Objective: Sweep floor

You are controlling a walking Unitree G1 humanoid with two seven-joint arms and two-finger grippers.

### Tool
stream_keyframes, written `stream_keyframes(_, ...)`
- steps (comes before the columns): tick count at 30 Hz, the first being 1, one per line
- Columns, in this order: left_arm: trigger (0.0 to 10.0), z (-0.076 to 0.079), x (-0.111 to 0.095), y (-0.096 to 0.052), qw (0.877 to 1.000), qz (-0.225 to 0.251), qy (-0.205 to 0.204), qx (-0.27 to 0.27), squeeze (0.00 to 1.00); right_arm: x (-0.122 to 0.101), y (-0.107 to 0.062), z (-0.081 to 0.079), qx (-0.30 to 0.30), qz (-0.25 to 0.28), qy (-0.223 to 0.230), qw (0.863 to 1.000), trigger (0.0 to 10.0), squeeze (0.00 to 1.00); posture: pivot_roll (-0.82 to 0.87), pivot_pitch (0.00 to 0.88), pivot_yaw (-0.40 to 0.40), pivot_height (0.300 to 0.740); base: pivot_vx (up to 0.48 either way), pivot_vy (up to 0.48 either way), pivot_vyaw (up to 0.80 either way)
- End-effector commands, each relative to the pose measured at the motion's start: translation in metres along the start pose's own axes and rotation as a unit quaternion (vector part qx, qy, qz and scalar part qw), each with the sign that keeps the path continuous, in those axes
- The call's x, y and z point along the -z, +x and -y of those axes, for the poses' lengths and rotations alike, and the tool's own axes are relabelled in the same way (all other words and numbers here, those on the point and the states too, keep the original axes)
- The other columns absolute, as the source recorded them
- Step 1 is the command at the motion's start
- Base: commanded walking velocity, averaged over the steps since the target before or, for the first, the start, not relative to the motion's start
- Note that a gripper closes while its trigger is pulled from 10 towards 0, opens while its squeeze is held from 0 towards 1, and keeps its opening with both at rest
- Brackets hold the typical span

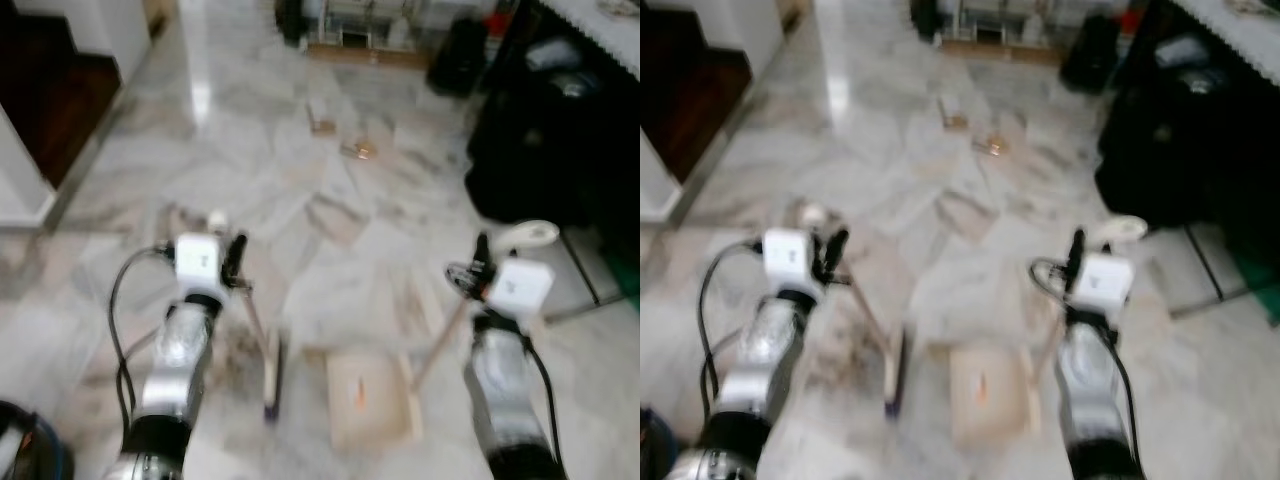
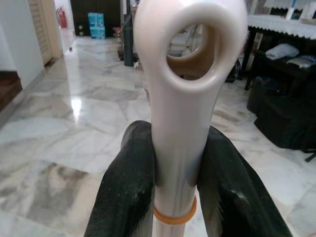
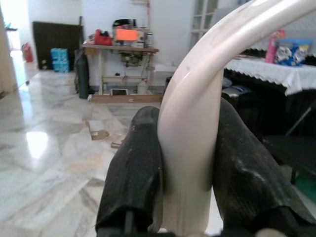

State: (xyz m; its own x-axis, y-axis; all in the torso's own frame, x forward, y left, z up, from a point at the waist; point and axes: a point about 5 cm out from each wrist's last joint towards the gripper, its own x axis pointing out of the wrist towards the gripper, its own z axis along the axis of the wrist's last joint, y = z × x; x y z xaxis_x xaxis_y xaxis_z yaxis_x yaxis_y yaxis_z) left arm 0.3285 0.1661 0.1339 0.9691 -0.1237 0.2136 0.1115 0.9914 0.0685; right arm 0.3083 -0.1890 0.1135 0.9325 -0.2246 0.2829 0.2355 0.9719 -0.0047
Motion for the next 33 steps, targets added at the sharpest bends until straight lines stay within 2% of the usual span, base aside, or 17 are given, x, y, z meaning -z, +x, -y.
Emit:
stream_keyframes(1, 10.0, 0.005, -0.009, 0.004, 1.0, 0.022, 0.002, 0.007, 0.0, -0.004, 0.001, 0.007, 0.009, 0.01, -0.002, 1.0, 10.0, 0.0, 0.13, 0.134, -0.087, 0.74, 0.349, 0.0, 0.0)
stream_keyframes(12, 10.0, -0.001, 0.002, 0.001, 1.0, 0.005, 0.004, -0.007, 0.0, 0.009, -0.006, 0.007, 0.001, -0.014, -0.006, 1.0, 10.0, 0.0, 0.13, 0.133, -0.094, 0.74, 0.348, 0.0, 0.0)
stream_keyframes(18, 10.0, -0.008, 0.008, -0.003, 1.0, -0.004, 0.008, -0.018, 0.0, 0.024, -0.016, 0.016, 0.009, -0.044, -0.021, 0.999, 10.0, 0.0, 0.13, 0.129, -0.097, 0.74, 0.348, 0.0, 0.0)
stream_keyframes(33, 10.0, -0.011, 0.011, -0.004, 1.0, -0.006, 0.013, -0.023, 0.0, 0.024, -0.013, 0.018, 0.013, -0.041, -0.023, 0.999, 10.0, 0.0, 0.13, 0.118, -0.096, 0.74, 0.348, 0.0, 0.0)
